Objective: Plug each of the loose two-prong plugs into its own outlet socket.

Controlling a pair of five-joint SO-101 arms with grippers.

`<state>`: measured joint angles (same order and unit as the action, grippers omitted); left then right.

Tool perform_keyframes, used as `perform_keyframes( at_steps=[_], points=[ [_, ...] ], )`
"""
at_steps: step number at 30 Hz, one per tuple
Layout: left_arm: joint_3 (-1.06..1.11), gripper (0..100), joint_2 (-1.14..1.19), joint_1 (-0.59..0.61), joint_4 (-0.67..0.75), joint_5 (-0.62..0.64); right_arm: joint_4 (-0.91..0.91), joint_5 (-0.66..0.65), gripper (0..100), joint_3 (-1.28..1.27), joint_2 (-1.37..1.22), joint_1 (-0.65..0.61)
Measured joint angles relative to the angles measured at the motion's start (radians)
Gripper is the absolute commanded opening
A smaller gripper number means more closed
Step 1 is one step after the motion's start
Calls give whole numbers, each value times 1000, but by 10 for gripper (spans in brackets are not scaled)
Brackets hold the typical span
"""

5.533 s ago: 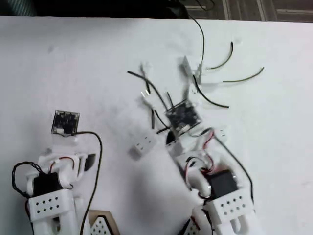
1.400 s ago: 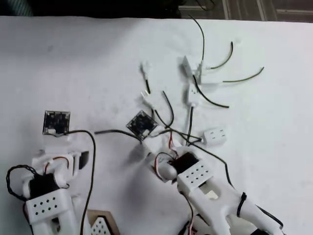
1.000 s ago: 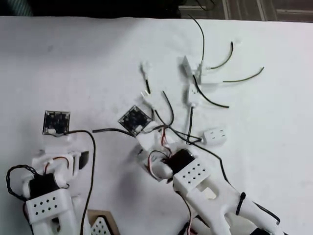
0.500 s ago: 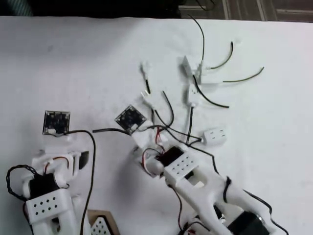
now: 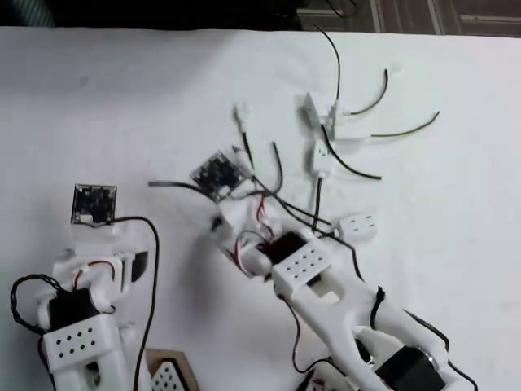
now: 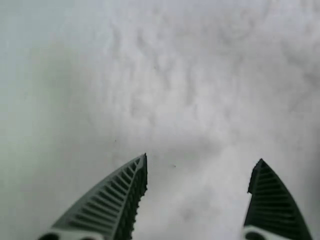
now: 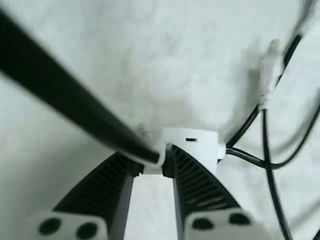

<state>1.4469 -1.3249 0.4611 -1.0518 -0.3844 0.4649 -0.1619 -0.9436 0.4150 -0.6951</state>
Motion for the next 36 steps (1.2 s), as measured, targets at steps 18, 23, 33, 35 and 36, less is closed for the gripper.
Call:
perform_keyframes(
  at_steps=[18,23,33,35,36],
  points=[
    [0,324,0,0,0,0,-226,2,18,546,-554,9],
    [0,324,0,0,0,0,-233,2,75,637,-634,23],
    [0,324,0,0,0,0,-107,2,262,671,-677,20],
    [0,324,0,0,0,0,-51,2,262,671,-624,26],
    [0,324,0,0,0,0,-25,0,262,671,-595,35]
  ],
)
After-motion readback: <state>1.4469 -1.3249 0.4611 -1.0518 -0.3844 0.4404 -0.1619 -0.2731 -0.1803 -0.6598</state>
